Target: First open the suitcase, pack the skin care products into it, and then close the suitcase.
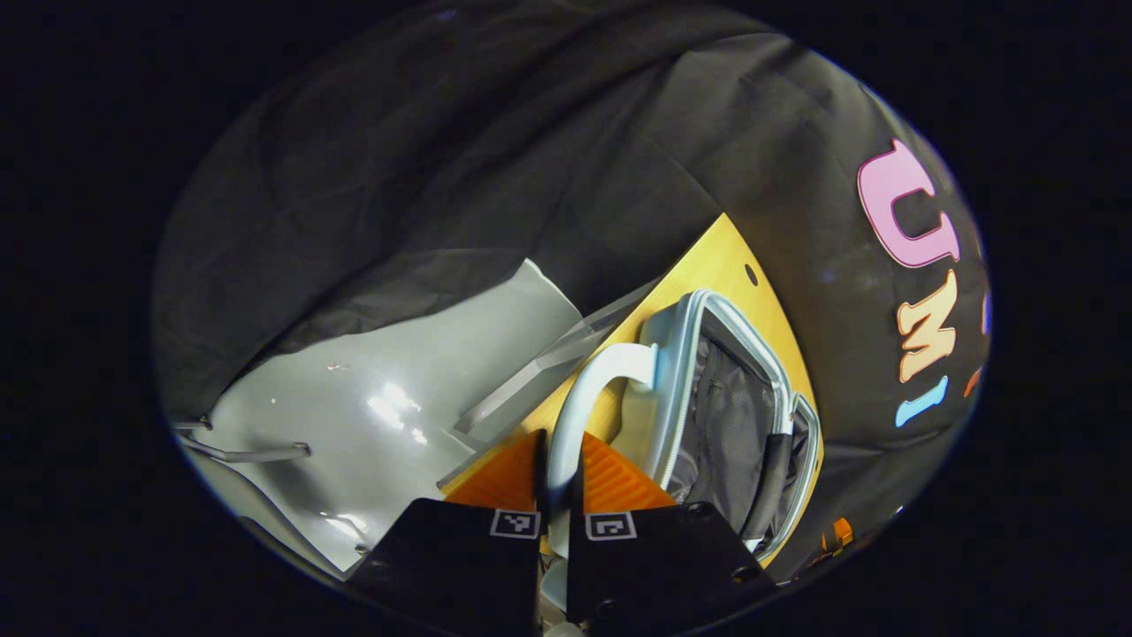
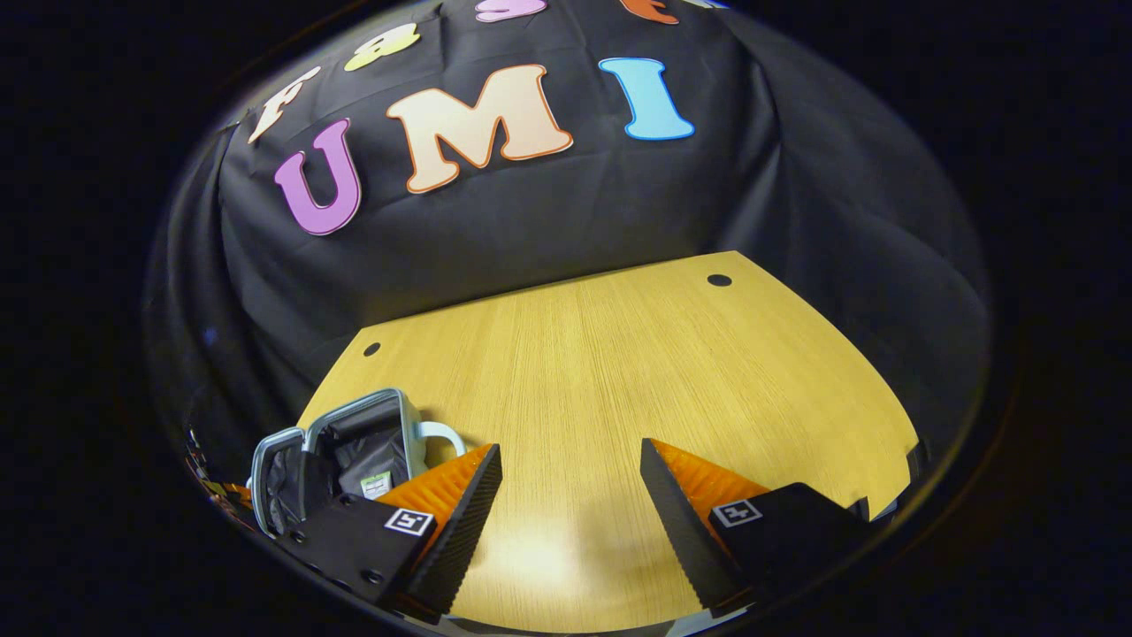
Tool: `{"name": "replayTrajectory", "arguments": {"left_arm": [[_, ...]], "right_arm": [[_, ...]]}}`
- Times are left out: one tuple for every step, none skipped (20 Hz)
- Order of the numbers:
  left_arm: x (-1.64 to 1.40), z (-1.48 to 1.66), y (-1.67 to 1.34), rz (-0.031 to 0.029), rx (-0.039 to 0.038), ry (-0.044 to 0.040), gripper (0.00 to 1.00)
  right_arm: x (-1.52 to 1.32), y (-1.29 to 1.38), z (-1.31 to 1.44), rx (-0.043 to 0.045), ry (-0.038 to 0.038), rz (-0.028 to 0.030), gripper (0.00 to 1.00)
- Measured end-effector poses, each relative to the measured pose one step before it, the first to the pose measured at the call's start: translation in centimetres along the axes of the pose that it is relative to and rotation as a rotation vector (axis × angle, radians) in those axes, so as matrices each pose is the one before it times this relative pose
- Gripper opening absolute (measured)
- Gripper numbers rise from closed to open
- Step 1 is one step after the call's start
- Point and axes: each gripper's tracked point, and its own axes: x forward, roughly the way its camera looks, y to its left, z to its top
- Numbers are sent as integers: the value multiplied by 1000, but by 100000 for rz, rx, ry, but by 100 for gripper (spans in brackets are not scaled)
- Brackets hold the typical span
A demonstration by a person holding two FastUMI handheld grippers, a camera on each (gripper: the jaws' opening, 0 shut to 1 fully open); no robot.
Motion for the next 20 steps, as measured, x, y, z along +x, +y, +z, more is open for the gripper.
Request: {"name": "replayTrajectory", "arguments": {"left_arm": [[-353, 254, -375, 696, 826, -745, 4], [-482, 154, -531, 274, 832, -960, 4], [-707, 457, -826, -142, 1369, -1310, 4], [-965, 478, -880, -302, 1612, -1581, 4], [-992, 516, -1255, -868, 1308, -2061, 4], [-1197, 612, -1337, -1664, 766, -2002, 4], [-994, 493, -1444, -1343, 550, -1850, 4], [-1063, 290, -1342, -1227, 914, -1594, 4], [-1004, 413, -1408, -1399, 1267, -1913, 4], [-865, 203, -1480, -851, 1262, -1139, 4], [-946, 236, -1611, -1162, 2139, -1709, 4], [-709, 201, -1638, -588, 2415, -1454, 4], [-575, -56, -1622, -221, 2191, -947, 4], [-651, -59, -1539, 12, 2074, -569, 4], [-477, -79, -1686, 371, 1844, -459, 4], [-378, -114, -1532, 763, 2011, -358, 4], [-491, -362, -1233, 1022, 2683, -388, 4], [-321, -323, -1427, 816, 3282, -144, 4], [-264, -389, -1575, 1128, 3391, -15, 0], [-252, -134, -1498, 503, 3622, -96, 4]], "right_arm": [[147, 56, -222, -383, 539, 509, 98], [65, 91, -122, 222, 315, 846, 98], [181, 99, -161, 528, 279, 948, 98], [-64, -190, -298, 957, 499, 1028, 98], [111, 110, -144, 1404, 78, 1328, 98], [123, 99, -49, 1186, -174, 1462, 98], [72, -23, -137, 516, 93, 1190, 98], [99, -79, -38, -114, 195, 870, 98], [102, -200, -33, -311, 100, 865, 98], [74, -201, 173, 258, -79, 1199, 98], [124, -65, 213, 971, -198, 1547, 98], [95, -222, 390, 987, -483, 1451, 98], [192, -398, 211, 606, -495, 512, 98], [50, -710, 260, -166, -478, -416, 98], [107, -497, 119, -356, -298, 68, 98], [16, -368, 96, -206, -87, 634, 98], [108, -343, -60, -156, 262, 739, 98], [137, -426, -56, -417, 710, 576, 98], [326, -274, 37, -568, 742, 479, 98], [-41, -478, -31, -637, 646, 554, 98]]}}
